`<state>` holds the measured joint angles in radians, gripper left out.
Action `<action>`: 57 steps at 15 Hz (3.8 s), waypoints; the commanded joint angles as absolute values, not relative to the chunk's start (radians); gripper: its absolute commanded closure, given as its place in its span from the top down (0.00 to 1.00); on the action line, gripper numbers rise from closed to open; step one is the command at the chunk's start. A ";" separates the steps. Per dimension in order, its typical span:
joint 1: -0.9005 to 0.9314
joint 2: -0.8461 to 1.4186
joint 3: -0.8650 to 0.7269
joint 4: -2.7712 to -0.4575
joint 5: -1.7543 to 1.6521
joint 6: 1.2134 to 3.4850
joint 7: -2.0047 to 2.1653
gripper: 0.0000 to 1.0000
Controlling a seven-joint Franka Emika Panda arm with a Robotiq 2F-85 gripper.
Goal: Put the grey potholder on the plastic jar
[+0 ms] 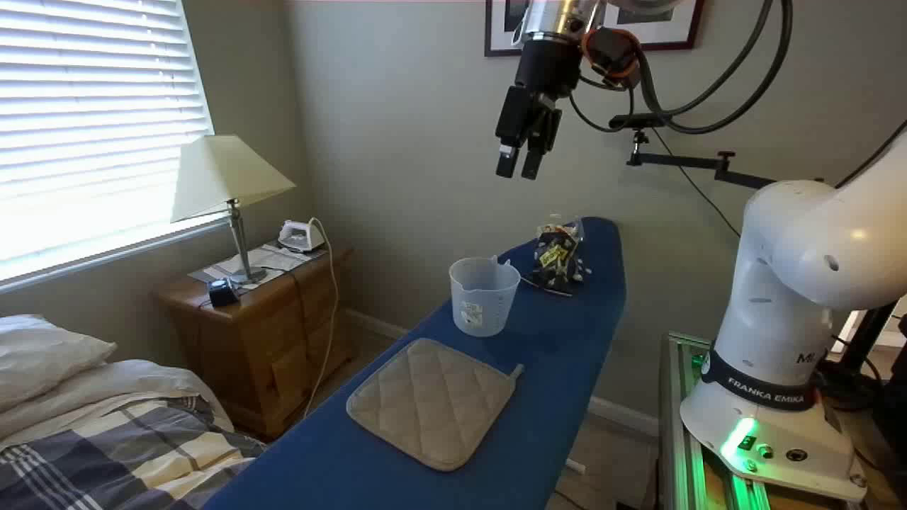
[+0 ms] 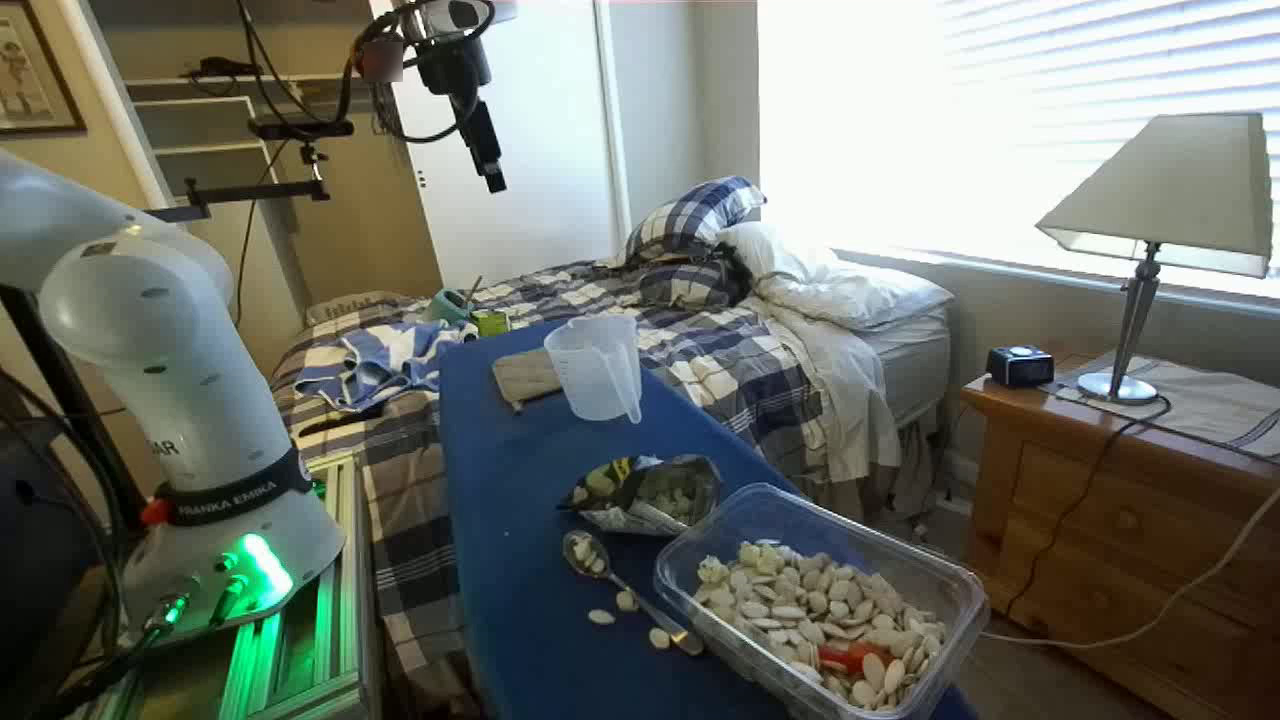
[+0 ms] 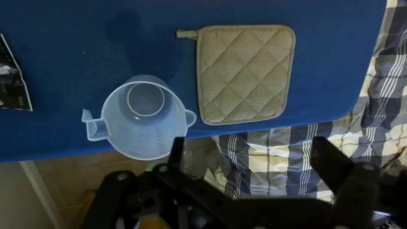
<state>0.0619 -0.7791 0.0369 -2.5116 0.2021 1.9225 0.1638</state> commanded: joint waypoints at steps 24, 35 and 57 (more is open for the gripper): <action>0.145 -0.147 0.170 -2.422 0.218 2.265 0.222 1.00; 0.170 0.002 0.196 -2.370 0.165 2.304 0.227 1.00; 0.323 0.364 0.188 -2.025 -0.233 2.298 0.312 1.00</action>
<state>0.2829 0.3070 0.2066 -2.0998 -0.1963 2.3200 0.2859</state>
